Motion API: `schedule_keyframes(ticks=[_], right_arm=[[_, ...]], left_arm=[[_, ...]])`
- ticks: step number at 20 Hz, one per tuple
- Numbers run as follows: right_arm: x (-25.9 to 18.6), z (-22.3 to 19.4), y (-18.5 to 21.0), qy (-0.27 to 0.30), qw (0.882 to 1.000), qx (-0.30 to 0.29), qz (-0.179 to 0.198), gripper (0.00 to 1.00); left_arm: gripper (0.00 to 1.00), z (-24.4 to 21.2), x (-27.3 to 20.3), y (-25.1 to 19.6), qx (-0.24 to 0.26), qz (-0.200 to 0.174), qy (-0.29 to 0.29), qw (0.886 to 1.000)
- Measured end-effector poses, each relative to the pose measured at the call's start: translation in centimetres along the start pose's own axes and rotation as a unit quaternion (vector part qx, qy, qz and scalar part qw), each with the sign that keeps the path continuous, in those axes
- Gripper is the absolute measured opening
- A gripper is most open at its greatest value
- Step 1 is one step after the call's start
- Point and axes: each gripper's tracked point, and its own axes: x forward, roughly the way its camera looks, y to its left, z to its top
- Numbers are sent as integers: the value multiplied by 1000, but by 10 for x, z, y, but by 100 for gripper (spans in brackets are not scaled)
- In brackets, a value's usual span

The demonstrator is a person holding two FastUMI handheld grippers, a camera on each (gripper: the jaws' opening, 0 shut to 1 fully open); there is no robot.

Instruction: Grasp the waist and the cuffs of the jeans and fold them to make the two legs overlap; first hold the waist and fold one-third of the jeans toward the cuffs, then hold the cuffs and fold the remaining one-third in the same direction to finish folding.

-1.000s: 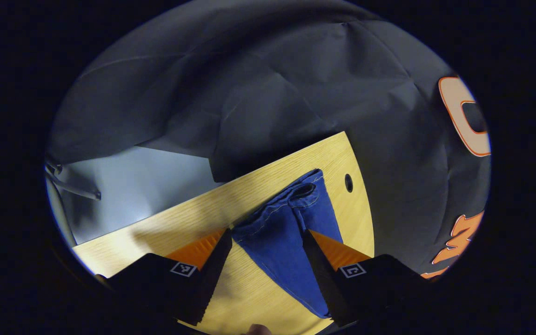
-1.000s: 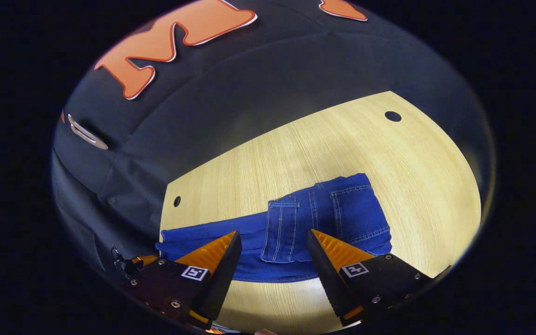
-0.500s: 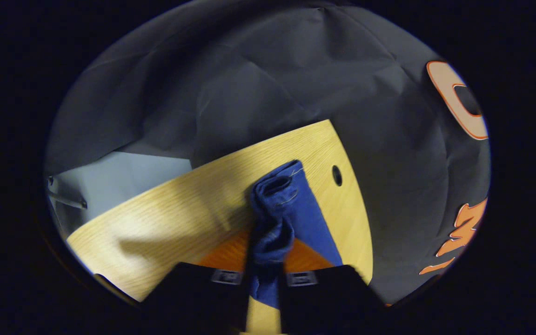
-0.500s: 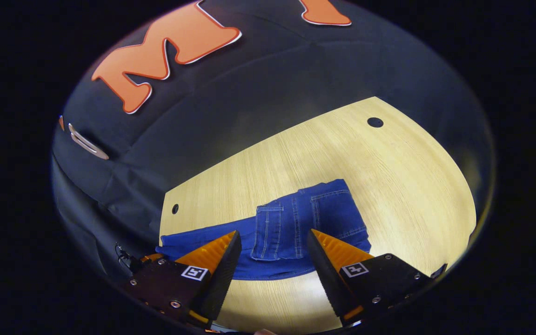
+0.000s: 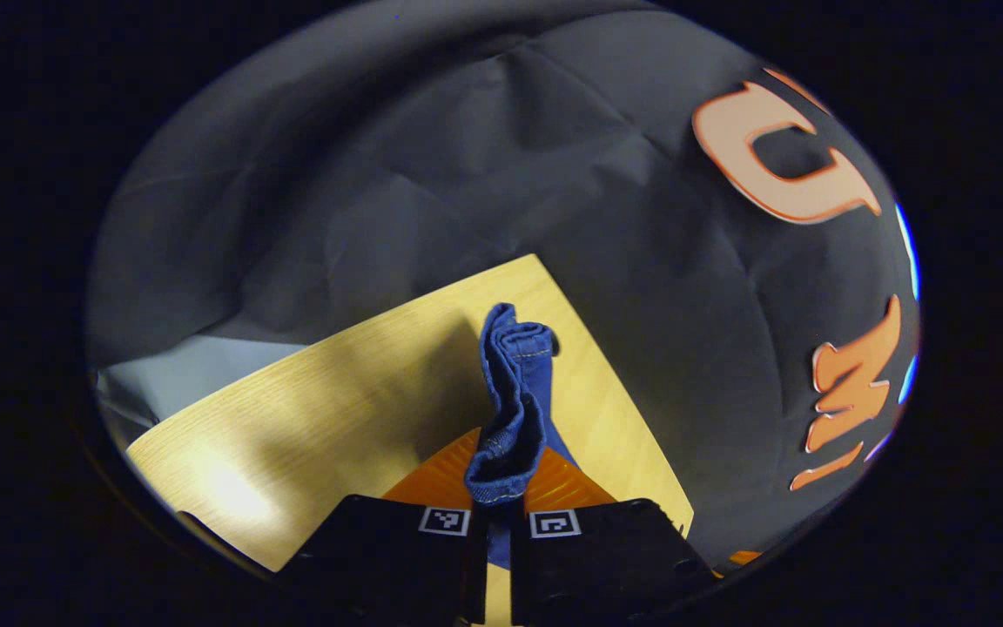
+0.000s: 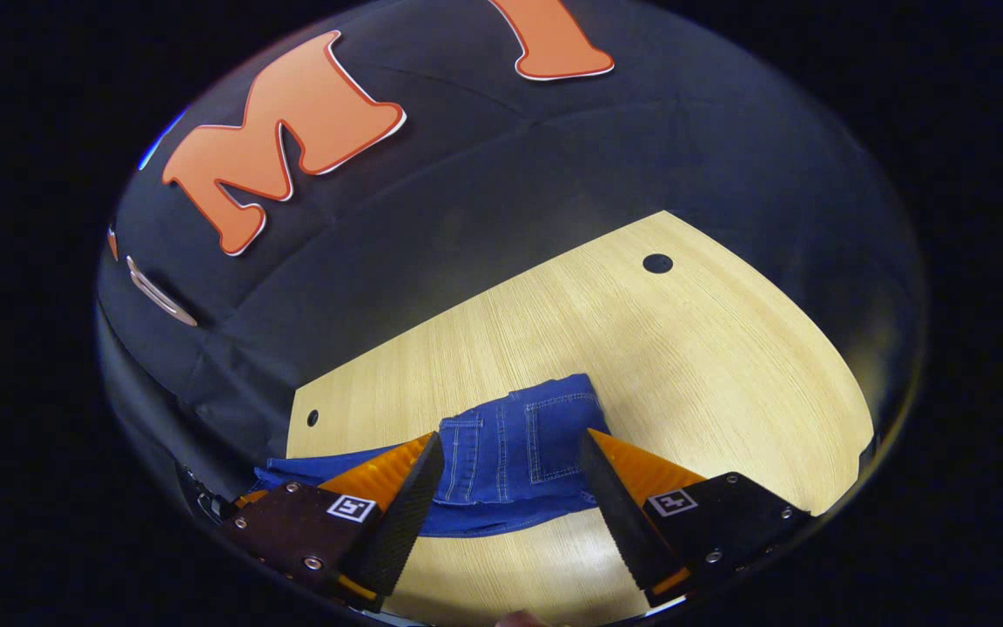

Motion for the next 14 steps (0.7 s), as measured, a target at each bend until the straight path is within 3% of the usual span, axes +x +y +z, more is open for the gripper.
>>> schedule_keyframes(ticks=[6, 14], right_arm=[[-5, 13, -6, -4, 999, -11, 30, 97], [-12, 36, -23, -40, 998, -32, 26, 98]], left_arm=[[11, -9, -39, -91, 80, -33, -21, 996], [11, -39, -77, -211, 153, -101, -21, 983]])
